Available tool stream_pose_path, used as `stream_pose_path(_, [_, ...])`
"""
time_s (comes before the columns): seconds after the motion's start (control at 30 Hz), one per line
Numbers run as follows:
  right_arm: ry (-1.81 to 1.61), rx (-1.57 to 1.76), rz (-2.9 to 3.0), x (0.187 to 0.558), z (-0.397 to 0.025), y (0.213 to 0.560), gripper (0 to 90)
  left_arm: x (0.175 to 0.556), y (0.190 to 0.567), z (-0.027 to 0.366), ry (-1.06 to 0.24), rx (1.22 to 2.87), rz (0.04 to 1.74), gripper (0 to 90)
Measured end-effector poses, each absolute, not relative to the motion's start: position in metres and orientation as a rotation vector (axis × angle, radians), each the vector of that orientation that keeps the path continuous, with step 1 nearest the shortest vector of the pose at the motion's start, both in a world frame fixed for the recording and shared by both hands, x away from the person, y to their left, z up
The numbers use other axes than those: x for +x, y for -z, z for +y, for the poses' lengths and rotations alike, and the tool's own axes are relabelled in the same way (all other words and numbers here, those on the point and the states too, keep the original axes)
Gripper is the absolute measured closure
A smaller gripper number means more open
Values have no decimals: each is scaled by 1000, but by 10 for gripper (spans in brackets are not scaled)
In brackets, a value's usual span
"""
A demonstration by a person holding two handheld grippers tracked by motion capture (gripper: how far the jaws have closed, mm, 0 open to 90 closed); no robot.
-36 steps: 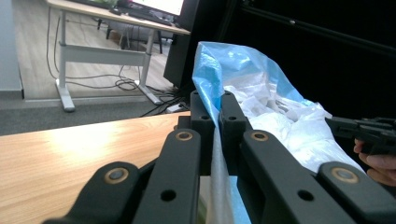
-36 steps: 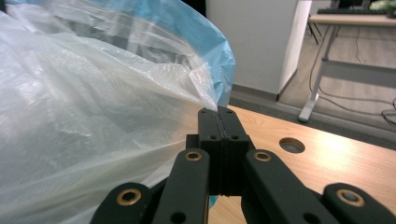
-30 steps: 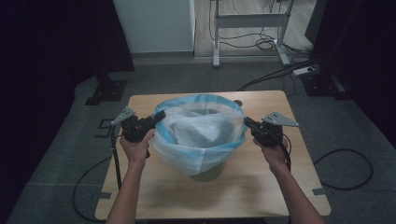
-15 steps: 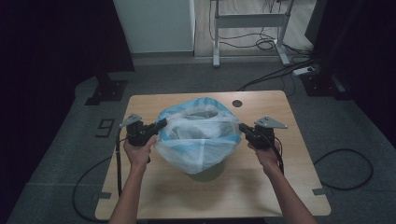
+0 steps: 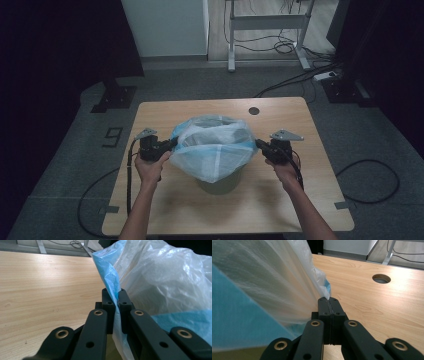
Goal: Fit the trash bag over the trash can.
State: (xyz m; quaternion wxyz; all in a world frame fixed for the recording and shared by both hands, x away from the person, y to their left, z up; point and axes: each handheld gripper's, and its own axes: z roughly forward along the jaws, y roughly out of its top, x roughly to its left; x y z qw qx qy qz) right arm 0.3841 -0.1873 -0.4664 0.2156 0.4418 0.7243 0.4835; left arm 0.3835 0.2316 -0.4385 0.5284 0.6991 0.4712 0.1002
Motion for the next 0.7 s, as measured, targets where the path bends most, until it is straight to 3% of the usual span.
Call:
stream_pose_path(0.1, [-1353, 1243, 1968, 381, -192, 466, 863, 382, 437, 233, -247, 1667, 1115, 869])
stream_pose_path(0.17, [-1367, 1254, 1894, 377, -198, 460, 729, 382, 436, 233, -247, 1662, 1114, 868])
stream_pose_path(0.33, [-1499, 1174, 1804, 352, -212, 428, 585, 381, 437, 233, -249, 1667, 1107, 862])
stream_pose_path(0.7, [-1677, 813, 2103, 325, -176, 393, 422, 381, 437, 229, -249, 1661, 1104, 858])
